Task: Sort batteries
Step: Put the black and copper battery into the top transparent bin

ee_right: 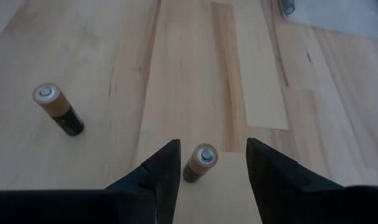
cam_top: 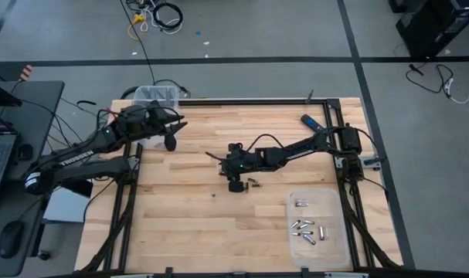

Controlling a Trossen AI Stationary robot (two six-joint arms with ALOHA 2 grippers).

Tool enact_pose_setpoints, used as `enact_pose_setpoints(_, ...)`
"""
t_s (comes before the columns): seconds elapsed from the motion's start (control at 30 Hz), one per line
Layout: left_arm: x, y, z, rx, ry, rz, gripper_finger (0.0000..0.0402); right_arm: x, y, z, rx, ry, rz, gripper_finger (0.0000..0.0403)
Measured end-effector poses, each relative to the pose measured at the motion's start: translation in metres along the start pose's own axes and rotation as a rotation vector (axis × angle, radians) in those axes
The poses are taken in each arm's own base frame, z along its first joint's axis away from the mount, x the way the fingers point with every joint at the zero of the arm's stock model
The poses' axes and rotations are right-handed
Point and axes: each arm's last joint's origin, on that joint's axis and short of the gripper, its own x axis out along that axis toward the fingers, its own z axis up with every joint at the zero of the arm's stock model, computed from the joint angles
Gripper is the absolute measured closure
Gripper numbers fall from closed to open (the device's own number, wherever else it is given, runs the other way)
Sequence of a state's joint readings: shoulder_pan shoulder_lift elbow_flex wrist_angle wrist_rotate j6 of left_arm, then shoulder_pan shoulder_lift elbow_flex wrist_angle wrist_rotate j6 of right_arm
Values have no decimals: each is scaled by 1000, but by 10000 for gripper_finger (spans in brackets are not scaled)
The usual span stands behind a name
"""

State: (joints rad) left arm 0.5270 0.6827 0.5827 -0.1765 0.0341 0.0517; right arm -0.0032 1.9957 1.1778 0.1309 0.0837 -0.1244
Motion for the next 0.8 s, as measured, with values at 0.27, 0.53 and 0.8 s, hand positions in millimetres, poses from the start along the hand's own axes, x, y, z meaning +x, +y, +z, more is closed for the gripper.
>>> enact_pose_setpoints(0.27, 7, 0, -3, -1, 32, -2, 278, 2, 1, -3, -18, 10, 31, 237)
enact_pose_setpoints(0.53, 10, -1, -4, 0, 48, -8, 278, 19, 3, -15, -42, 28, 2, 238)
enact_pose_setpoints(0.8, 10, -3, -5, 24, 51, -17, 278, 22, 2, -18, -27, 26, -2, 244)
